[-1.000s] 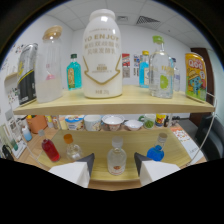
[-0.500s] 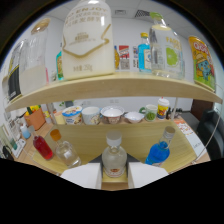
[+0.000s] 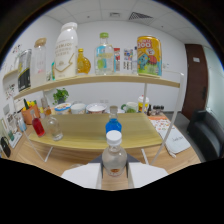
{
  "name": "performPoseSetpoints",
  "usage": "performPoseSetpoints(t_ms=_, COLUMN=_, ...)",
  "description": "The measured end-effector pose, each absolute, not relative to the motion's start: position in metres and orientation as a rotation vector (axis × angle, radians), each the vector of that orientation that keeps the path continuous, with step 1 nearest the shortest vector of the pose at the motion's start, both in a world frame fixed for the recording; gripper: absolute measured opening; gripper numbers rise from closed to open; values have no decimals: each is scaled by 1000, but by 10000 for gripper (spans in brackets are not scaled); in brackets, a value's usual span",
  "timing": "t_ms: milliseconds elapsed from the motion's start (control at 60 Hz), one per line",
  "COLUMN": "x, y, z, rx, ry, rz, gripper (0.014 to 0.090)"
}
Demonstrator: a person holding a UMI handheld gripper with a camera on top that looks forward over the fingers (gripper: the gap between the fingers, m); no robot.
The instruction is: Make me a cup of Mojito.
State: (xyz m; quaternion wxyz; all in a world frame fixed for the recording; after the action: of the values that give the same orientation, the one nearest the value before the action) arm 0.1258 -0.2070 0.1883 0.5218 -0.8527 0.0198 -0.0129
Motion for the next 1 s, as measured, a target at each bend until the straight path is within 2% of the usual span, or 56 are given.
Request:
performPoseSetpoints(t_ms=183, x=139, y=-229, z=141, rx=-2117, ry=30, rz=-79, gripper=344)
performPoseSetpoints(t_ms=417, x=151, y=-221, z=152, rx=-2063, ry=-279, rz=-465, gripper=344)
performPoseSetpoints(t_ms=733, x=145, y=-197, z=192, rx=-1718, ry=-994, rz=-1145, gripper=343)
performPoseSetpoints(t_ms=1000, x=125, y=-182, z=193, rx=-1348, ry=-1527, rz=-1532, gripper=342)
